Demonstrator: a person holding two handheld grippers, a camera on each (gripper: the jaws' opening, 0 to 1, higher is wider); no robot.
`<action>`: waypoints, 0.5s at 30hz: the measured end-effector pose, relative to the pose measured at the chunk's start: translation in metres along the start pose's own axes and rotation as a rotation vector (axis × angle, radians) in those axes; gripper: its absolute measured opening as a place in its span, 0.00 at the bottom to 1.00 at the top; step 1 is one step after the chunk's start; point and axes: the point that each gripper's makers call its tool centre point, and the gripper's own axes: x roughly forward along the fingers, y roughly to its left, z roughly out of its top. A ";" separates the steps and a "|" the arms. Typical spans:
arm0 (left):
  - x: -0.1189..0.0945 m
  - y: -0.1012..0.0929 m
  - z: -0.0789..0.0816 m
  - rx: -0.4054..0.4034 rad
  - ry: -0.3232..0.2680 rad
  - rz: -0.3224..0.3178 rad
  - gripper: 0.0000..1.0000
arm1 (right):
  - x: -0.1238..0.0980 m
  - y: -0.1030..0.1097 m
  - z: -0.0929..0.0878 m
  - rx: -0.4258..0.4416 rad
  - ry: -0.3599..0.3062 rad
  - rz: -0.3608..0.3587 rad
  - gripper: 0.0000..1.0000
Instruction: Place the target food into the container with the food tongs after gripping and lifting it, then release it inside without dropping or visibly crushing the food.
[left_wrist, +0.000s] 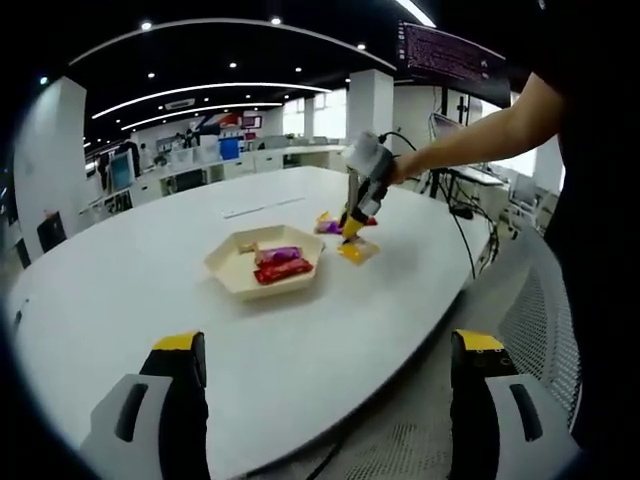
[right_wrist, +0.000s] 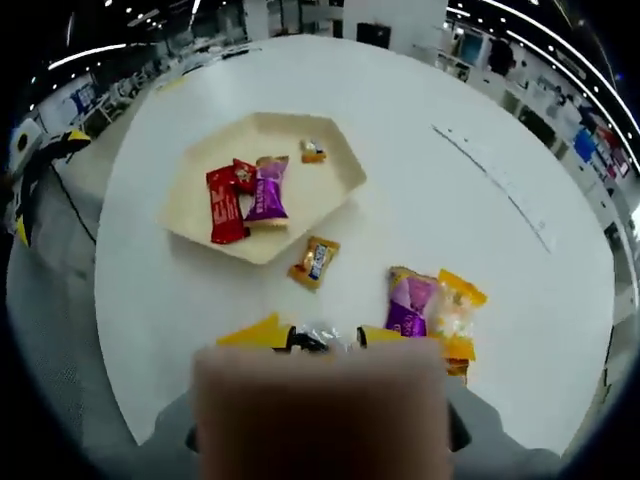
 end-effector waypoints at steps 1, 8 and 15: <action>0.000 0.000 0.000 -0.001 0.000 0.001 1.00 | -0.001 0.000 -0.001 -0.004 0.001 -0.002 0.24; -0.001 0.000 0.000 -0.006 -0.001 0.004 1.00 | 0.002 -0.005 0.000 -0.015 -0.012 0.004 0.24; 0.000 0.002 0.000 -0.014 -0.004 0.006 1.00 | 0.001 -0.007 -0.003 -0.018 -0.013 0.000 0.21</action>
